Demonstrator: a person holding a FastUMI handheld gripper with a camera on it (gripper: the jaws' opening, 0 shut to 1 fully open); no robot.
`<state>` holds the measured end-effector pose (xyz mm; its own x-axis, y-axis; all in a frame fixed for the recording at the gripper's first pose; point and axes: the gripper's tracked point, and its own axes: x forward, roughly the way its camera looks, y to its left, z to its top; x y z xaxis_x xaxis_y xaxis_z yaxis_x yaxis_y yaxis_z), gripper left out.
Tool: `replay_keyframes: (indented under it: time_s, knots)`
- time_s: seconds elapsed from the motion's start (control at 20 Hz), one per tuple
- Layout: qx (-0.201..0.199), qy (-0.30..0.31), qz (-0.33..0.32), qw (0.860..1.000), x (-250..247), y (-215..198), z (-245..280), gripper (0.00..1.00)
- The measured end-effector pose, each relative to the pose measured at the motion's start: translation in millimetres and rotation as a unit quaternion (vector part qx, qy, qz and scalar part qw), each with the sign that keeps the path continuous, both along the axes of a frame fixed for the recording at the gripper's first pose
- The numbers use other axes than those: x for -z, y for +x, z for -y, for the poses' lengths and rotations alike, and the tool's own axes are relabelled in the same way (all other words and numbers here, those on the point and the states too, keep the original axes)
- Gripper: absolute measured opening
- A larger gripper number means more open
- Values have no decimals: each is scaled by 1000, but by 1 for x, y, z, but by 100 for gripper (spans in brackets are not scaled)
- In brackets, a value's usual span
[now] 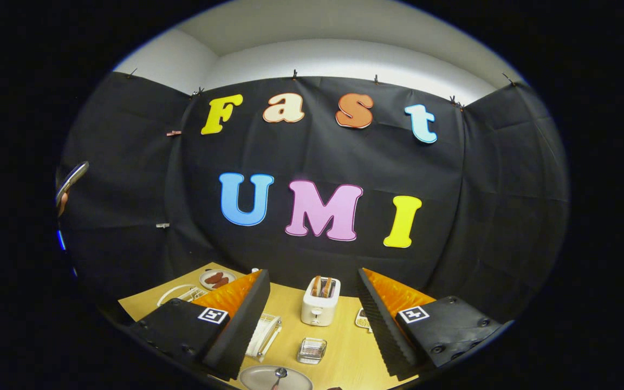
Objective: Take the plate from the dish rack, then take the spoon from the basket and place it into the plate.
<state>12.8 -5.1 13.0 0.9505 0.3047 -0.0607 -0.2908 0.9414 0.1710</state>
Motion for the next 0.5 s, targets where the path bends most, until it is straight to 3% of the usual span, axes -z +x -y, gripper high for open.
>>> replay_keyframes:
  time_s: [0.5]
  knots:
    - [17, 8, -18, 1000, 11, 11, 11, 98]
